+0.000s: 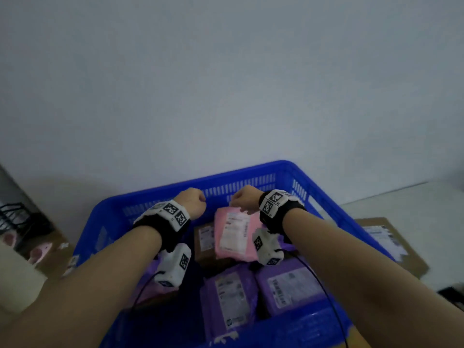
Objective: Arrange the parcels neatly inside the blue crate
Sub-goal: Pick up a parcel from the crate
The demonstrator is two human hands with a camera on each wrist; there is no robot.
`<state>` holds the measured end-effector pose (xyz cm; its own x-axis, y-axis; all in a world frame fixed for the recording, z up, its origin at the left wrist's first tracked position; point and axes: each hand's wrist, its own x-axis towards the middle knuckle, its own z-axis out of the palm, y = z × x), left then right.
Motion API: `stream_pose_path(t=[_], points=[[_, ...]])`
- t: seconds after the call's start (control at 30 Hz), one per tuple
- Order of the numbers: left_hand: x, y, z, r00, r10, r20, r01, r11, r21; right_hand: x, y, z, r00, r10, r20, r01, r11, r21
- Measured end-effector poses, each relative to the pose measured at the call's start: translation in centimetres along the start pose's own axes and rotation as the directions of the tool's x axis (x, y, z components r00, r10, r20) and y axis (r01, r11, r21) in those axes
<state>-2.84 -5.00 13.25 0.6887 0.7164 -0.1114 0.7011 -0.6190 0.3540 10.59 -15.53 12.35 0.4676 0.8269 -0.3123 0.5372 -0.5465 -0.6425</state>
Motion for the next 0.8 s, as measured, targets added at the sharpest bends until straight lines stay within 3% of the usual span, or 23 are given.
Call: stream_pose_path(t=[0.17, 0.27, 0.4, 0.53, 0.8], points=[[-0.7, 12.8, 0.8, 0.990, 0.143, -0.010, -0.142, 0.987, 0.075, -6.7, 5.8, -9.7, 0.985, -0.019, -0.171, 0.004, 0.996, -0.092], [-2.1, 20.7, 1.7, 0.976, 0.209, -0.054, -0.204, 0.976, 0.077, -10.6, 9.7, -15.3, 0.966, -0.008, -0.258, -0.005, 0.999, -0.051], [-3.8, 29.8, 4.1, 0.960, 0.271, -0.070, -0.268, 0.962, 0.049, -16.0, 15.5, -20.8, 0.947, -0.023, -0.322, -0.020, 0.991, -0.132], [-6.4, 37.2, 8.4, 0.956, 0.292, -0.022, -0.290, 0.955, 0.061, -21.2, 22.1, -23.5, 0.945, 0.022, -0.327, -0.096, 0.973, -0.212], [-8.1, 45.6, 18.5, 0.945, 0.299, 0.136, -0.312, 0.946, 0.086, -24.5, 35.3, -24.0, 0.929, 0.200, -0.312, -0.234, 0.970, -0.073]])
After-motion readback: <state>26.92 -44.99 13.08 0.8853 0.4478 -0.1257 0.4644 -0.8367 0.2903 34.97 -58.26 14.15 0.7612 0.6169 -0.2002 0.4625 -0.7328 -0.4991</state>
